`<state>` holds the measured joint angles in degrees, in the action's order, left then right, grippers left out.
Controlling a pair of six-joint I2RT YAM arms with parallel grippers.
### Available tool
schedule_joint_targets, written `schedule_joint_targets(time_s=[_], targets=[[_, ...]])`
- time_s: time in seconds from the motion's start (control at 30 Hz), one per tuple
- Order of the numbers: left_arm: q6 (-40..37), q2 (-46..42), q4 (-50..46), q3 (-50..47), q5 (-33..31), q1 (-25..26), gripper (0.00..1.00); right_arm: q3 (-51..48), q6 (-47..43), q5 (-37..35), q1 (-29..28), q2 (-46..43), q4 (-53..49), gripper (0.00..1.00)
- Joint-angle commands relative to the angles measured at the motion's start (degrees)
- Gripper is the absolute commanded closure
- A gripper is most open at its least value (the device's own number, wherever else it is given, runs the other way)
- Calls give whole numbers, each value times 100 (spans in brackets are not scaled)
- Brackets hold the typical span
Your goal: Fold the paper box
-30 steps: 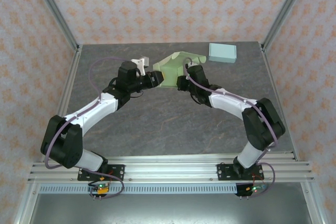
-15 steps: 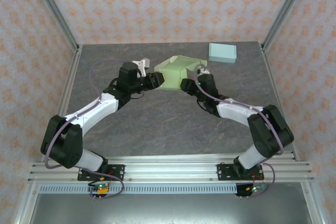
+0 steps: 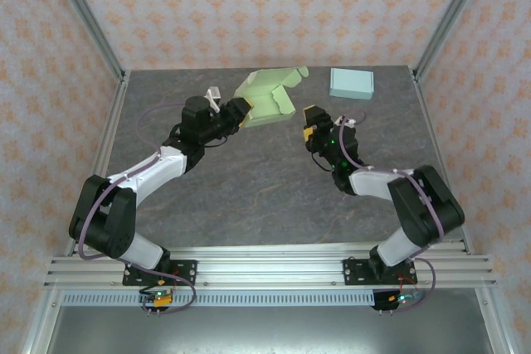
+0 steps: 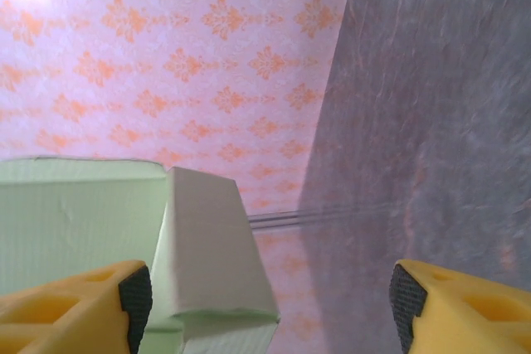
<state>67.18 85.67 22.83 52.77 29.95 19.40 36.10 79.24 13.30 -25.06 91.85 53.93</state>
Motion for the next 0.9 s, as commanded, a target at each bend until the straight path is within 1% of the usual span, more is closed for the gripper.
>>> schedule_joint_targets(time_s=[0.0, 0.1, 0.17, 0.4, 0.5, 0.57, 0.63, 0.87], targets=[[386, -83, 407, 60, 38, 14, 65, 408, 1370, -181, -197, 520, 1432, 22], [451, -112, 430, 24, 12, 20, 65, 699, 1921, -404, -306, 1110, 2275, 17], [495, -102, 451, 0, 20, 28, 65, 828, 2087, -506, -334, 1370, 2597, 16], [586, -83, 493, -24, 76, 28, 65, 1130, 2069, -388, -351, 1678, 2638, 18], [620, -98, 511, -41, 89, 29, 65, 1308, 2127, -311, -355, 1819, 2601, 22], [629, -119, 521, -44, 111, 29, 65, 1416, 2131, -295, -348, 1948, 2610, 32], [621, -129, 537, -32, 141, 27, 65, 1543, 2100, -206, -346, 2044, 2534, 38], [612, -199, 573, -86, 197, 29, 65, 1888, 1901, 79, -320, 2242, 2201, 37]])
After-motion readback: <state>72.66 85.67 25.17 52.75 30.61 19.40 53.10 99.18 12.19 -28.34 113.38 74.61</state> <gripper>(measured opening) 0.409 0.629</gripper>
